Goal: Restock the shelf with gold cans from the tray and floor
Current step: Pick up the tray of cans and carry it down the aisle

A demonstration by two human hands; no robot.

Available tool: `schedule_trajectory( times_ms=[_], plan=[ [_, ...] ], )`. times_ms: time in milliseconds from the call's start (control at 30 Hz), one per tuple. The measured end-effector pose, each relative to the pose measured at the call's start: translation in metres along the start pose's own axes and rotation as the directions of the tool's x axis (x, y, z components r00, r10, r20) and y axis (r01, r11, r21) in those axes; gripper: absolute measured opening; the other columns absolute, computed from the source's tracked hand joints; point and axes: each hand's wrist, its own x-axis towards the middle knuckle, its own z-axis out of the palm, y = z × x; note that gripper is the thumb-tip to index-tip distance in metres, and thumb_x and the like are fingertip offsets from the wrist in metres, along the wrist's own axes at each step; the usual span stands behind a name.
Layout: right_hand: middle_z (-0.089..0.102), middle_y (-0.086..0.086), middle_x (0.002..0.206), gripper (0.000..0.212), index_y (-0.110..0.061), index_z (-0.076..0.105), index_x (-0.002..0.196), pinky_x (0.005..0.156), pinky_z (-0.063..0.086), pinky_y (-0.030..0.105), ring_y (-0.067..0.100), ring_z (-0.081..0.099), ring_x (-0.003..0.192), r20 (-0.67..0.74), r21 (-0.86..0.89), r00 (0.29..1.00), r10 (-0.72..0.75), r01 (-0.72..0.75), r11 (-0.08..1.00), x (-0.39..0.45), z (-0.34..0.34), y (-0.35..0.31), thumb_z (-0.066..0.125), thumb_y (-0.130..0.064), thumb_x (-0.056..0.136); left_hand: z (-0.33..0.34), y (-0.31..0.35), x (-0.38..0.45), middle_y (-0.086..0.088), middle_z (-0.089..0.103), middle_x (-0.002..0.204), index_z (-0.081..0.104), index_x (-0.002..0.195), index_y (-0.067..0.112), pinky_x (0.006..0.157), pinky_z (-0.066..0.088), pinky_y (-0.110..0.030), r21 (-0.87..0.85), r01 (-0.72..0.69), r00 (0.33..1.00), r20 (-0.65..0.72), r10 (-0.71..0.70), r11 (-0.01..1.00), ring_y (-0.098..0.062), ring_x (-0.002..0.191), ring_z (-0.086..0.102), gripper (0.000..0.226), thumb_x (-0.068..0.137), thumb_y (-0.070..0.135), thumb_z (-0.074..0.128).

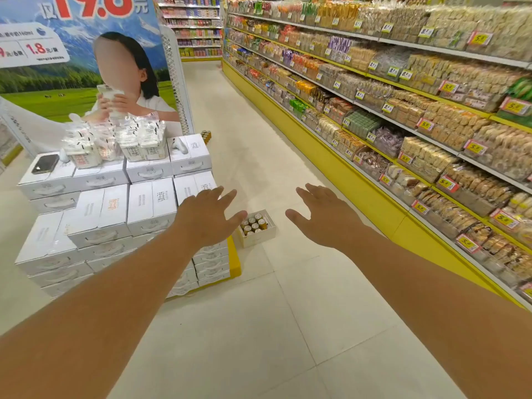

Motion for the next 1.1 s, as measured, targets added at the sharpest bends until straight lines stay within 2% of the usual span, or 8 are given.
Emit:
schedule_trajectory(
  times_ms=[400,667,900,1100],
  plan=[
    [0.005,-0.005,0.165,0.075,-0.027,0.016,0.157,0.12,0.016,0.041,0.016,-0.002,0.152,0.022,-0.032,1.0,0.014,-0.013,0.999,0.086,0.017,0.02,0.021,-0.07,0.095,0.029,-0.024,0.089,0.0,0.017,0.164,0.017,0.156,0.034,0.12,0.018,-0.048,0.076,0.006,1.0,-0.007,-0.006,0.997,-0.022,0.15,0.015,0.078,0.09,0.075,0.009],
    [0.004,-0.002,0.166,0.075,-0.025,0.015,0.158,0.123,0.007,0.04,0.019,-0.004,0.152,0.029,-0.08,0.999,-0.038,0.04,0.996,0.202,0.013,0.085,0.02,-0.068,0.097,0.042,-0.004,0.213,0.0,0.015,0.165,0.015,0.157,0.034,0.121,0.015,-0.047,0.042,0.062,0.998,-0.009,-0.062,0.997,-0.024,0.151,0.013,0.079,0.09,0.076,0.012],
    [0.006,-0.003,0.166,0.075,-0.025,0.016,0.157,0.123,0.008,0.039,0.017,-0.004,0.152,0.04,-0.048,0.998,-0.052,0.054,0.997,0.304,-0.004,0.137,0.022,-0.068,0.096,0.038,0.016,0.319,0.0,0.017,0.164,0.017,0.156,0.035,0.121,0.018,-0.047,0.032,0.094,0.995,-0.032,-0.093,0.995,-0.024,0.15,0.016,0.079,0.09,0.076,0.012],
    [0.006,-0.003,0.166,0.076,-0.026,0.016,0.157,0.123,0.008,0.04,0.017,-0.003,0.152,0.058,-0.047,0.996,-0.068,0.071,0.996,0.381,-0.005,0.155,0.022,-0.069,0.096,0.044,0.012,0.396,0.0,0.017,0.164,0.016,0.157,0.033,0.119,0.021,-0.047,0.028,0.092,0.996,-0.016,-0.092,0.995,-0.024,0.15,0.017,0.079,0.09,0.075,0.013]
  ],
)
